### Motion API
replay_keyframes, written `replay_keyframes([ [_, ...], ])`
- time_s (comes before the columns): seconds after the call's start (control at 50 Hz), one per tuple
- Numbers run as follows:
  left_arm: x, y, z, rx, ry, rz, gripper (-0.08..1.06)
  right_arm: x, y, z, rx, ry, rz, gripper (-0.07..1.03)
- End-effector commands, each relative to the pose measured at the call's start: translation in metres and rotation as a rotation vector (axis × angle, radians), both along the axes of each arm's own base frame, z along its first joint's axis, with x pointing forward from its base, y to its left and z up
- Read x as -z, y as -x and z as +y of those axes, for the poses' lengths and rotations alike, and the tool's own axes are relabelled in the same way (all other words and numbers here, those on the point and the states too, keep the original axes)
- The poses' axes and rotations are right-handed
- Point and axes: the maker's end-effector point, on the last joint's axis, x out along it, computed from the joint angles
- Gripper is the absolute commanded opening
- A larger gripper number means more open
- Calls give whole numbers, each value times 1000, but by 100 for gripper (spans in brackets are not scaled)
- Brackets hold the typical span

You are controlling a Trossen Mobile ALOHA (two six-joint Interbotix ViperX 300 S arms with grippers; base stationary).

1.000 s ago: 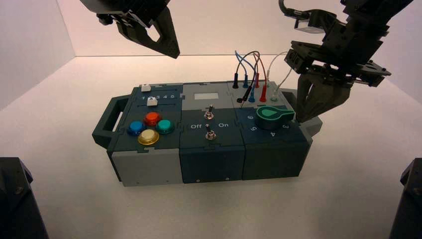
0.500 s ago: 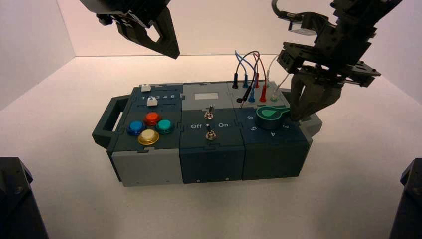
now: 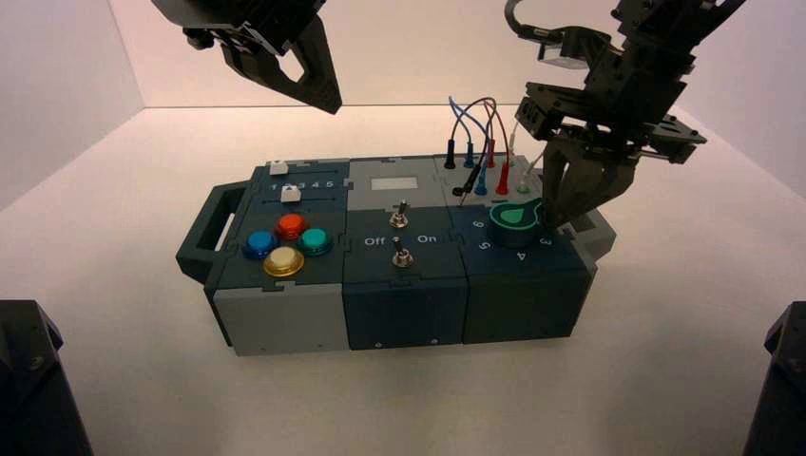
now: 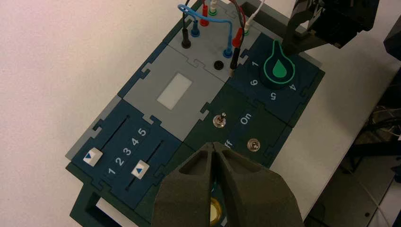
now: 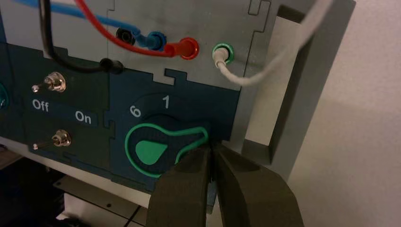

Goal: Turn the knob to position 6.

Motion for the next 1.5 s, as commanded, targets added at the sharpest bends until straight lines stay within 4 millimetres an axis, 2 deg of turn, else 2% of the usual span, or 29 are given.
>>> replay_keyframes([
  [0.02, -14, -6, -7, 6, 28, -28, -3, -5, -11, 7, -5, -13, -27, -2],
  [0.68, -14, -5, -7, 6, 28, -29, -3, -9, -35, 20, -9, -23, -51, -2],
  [0.94, -14, -5, -7, 6, 26, -28, -3, -8, -36, 30, -34, -22, -44, -2],
  [1.06, -14, -5, -7, 8, 24, -27, -3, -8, -37, 42, -61, -24, -33, -2],
  [1.5, -13, -5, -6, 10, 19, -26, -3, -14, -39, 53, -78, -36, -30, -2],
])
